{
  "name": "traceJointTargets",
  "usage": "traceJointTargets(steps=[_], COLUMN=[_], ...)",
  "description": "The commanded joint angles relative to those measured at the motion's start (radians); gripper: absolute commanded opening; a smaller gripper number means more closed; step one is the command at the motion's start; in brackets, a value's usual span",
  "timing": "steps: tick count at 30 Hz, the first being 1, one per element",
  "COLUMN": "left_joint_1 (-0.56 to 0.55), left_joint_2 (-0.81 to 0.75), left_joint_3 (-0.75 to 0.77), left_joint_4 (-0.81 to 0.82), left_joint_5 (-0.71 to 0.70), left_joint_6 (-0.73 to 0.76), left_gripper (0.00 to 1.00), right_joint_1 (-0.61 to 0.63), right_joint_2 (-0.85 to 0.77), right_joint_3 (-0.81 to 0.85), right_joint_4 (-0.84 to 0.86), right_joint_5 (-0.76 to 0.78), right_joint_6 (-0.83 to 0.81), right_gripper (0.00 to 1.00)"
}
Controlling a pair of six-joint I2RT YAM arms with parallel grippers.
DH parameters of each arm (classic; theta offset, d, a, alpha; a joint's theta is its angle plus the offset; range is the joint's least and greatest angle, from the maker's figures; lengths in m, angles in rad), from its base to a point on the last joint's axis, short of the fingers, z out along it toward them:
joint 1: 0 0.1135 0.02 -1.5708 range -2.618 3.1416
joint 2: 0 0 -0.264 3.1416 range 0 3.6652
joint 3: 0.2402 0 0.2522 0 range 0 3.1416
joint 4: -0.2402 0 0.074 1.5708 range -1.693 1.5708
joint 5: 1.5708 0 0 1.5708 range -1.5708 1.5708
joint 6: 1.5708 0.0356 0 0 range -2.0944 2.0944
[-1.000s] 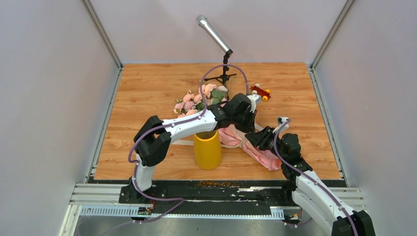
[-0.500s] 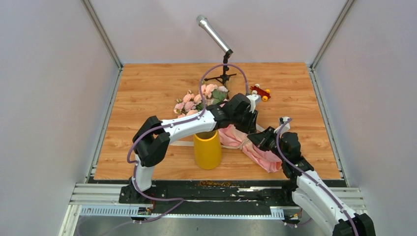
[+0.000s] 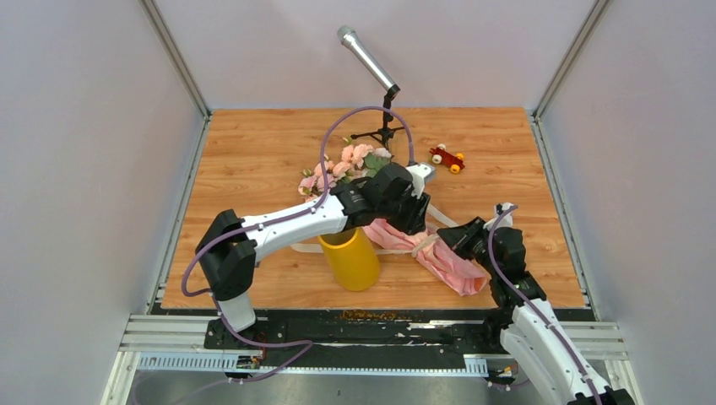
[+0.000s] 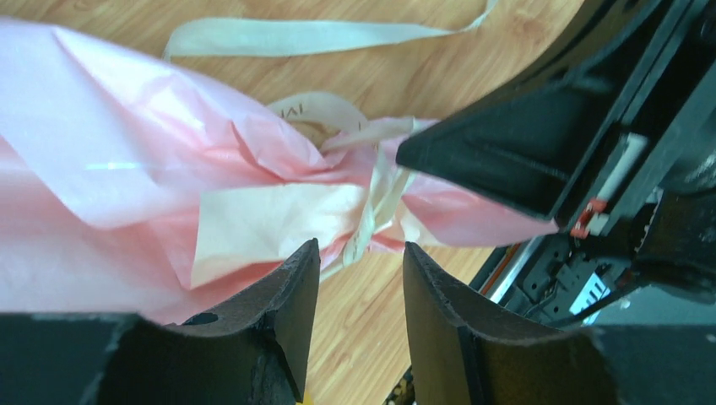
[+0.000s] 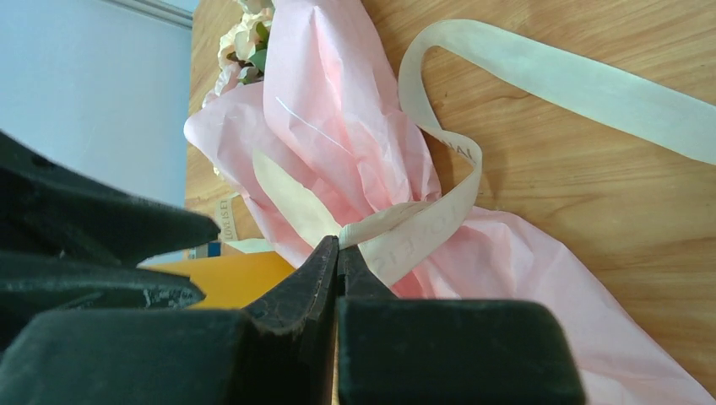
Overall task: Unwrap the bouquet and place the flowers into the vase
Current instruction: Untie the ribbon from the wrapping paper.
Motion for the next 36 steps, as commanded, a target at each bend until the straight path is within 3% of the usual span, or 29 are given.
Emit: traceJointTargets(steps=[1,17,36], left_joint_1=[-0.020,-0.054,-0.063], left_joint_2=[-0.076,0.012,0.157], left_joint_3=[-0.054,0.071,0.196], left_joint_4=[0.012,-0.073,-0.097], left_joint_5=[-0.001,-0.042,0.005], left_joint_6=[0.047,0.127,0.148], left_gripper=[0.49,0.49,0.55], right_joint_1=[-0.028,-0.071,-0.120], right_joint_2=[-0.013,-0.018,-0.030], right_joint_3=[0.065,0.061,0.117], right_joint_4=[-0.022,-0.048,-0.153], right_joint_5=[-0.012,-0.023,0.051], right_joint_6=[0.017,0.013,-0.118], right_gripper=[0.00,0.00,0.00])
